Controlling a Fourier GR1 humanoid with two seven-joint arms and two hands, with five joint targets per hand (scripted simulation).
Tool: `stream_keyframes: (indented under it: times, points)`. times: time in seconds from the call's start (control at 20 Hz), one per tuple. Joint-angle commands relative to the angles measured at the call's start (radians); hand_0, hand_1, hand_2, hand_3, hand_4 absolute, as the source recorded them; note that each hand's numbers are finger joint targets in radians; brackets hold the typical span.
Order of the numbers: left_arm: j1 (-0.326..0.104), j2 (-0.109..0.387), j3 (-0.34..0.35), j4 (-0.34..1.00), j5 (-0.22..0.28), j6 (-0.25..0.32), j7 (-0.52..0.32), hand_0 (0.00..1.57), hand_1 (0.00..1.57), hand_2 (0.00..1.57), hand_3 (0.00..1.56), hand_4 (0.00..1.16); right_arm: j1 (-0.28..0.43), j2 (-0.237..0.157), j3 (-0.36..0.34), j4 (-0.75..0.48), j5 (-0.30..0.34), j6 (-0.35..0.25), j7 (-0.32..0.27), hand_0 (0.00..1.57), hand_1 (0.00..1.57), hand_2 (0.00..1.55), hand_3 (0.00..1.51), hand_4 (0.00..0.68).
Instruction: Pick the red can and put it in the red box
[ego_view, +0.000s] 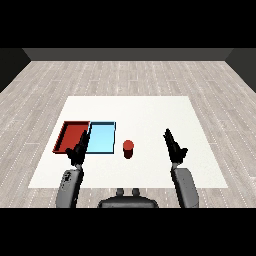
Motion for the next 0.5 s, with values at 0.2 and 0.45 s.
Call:
stream_keyframes:
  times: [0.2,0.45]
  points:
    - [-0.002,0.019,0.004,0.020,-0.022,-0.044,-0.030,0.00,0.00,0.00,0.00,0.00,0.237,0.015,0.043,-0.182,0.037,-0.007,-0.003,0.00,0.00,0.00,0.00,0.000]
    - [-0.027,-0.015,0.043,-0.047,0.049,-0.088,-0.366,0.00,0.00,0.00,0.00,0.00,0.221,0.029,0.066,-0.235,-0.022,0.075,-0.245,0.00,0.00,0.00,0.00,0.000]
